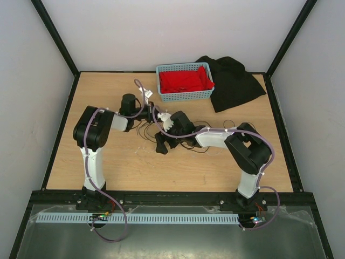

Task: Zip-tie the wires
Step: Adjust the cable at the center of the board.

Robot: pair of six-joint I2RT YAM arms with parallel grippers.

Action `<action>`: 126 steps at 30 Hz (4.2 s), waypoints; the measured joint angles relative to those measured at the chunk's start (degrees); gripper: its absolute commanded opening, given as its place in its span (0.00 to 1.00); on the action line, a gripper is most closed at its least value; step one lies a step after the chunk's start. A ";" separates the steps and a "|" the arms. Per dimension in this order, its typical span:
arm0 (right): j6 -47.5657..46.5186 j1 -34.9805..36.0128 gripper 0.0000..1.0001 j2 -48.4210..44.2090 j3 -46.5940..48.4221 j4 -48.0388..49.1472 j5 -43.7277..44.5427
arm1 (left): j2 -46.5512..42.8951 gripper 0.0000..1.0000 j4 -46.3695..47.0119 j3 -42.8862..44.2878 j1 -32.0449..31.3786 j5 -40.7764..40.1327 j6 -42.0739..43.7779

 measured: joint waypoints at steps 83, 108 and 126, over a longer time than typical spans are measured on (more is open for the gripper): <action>-32.15 6.54 0.99 0.72 -7.32 20.35 27.56 | 1.38 0.00 -7.65 -2.47 2.95 5.77 -1.81; -31.98 4.09 0.99 5.68 1.25 15.98 30.23 | 1.38 0.00 -10.60 -3.23 2.78 5.95 -3.58; -33.07 3.89 0.99 -6.34 -15.98 22.60 21.70 | 1.38 0.00 -19.96 -1.22 2.73 6.86 -8.07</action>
